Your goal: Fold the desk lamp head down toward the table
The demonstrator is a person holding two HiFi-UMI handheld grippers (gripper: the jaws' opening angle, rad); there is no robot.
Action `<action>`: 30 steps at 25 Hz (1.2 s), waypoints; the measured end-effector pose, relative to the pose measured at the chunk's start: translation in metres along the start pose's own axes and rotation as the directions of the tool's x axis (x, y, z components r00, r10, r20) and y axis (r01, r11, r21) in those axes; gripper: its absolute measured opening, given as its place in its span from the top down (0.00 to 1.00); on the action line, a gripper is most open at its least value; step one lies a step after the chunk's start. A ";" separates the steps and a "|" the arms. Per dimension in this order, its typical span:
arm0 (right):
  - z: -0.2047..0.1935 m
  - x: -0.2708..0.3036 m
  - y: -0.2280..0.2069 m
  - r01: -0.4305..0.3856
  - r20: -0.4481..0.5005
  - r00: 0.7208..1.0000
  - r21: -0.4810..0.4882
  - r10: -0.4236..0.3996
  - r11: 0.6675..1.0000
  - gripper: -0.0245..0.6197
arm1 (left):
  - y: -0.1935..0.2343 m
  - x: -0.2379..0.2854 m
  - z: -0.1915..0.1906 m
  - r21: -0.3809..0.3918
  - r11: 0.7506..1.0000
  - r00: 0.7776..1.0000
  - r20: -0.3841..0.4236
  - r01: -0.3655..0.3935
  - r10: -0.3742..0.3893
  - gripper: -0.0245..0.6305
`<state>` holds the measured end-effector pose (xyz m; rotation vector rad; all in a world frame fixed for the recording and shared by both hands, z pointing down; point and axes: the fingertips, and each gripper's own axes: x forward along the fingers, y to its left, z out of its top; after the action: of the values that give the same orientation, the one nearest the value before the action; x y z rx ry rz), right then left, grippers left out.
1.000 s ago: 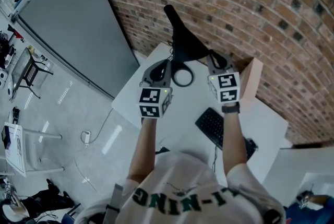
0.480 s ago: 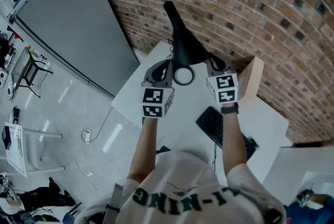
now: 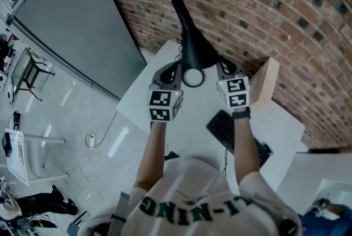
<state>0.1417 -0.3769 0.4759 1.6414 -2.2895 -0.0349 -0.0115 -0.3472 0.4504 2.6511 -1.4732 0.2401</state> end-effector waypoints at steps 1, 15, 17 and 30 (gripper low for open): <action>-0.001 0.001 0.001 -0.001 -0.003 1.000 -0.002 0.001 1.000 0.92 | 0.000 0.000 -0.001 -0.001 1.000 1.000 -0.001 0.000 0.000 0.96; -0.017 0.010 0.006 -0.033 -0.048 0.998 -0.034 0.031 0.999 0.92 | 0.008 0.008 -0.011 -0.016 1.000 1.000 -0.026 0.000 -0.001 0.96; -0.021 0.013 0.007 -0.036 -0.056 0.998 -0.044 0.034 0.998 0.92 | 0.007 0.009 -0.015 -0.021 1.000 0.999 -0.041 0.005 -0.005 0.96; -0.048 0.031 0.011 -0.087 -0.124 0.990 -0.127 0.071 0.988 0.92 | 0.018 0.013 -0.027 -0.029 0.999 0.998 -0.056 -0.020 0.018 0.96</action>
<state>0.1357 -0.3942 0.5311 1.4467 -2.2103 -0.0672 -0.0220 -0.3635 0.4796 2.5867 -1.4741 0.2888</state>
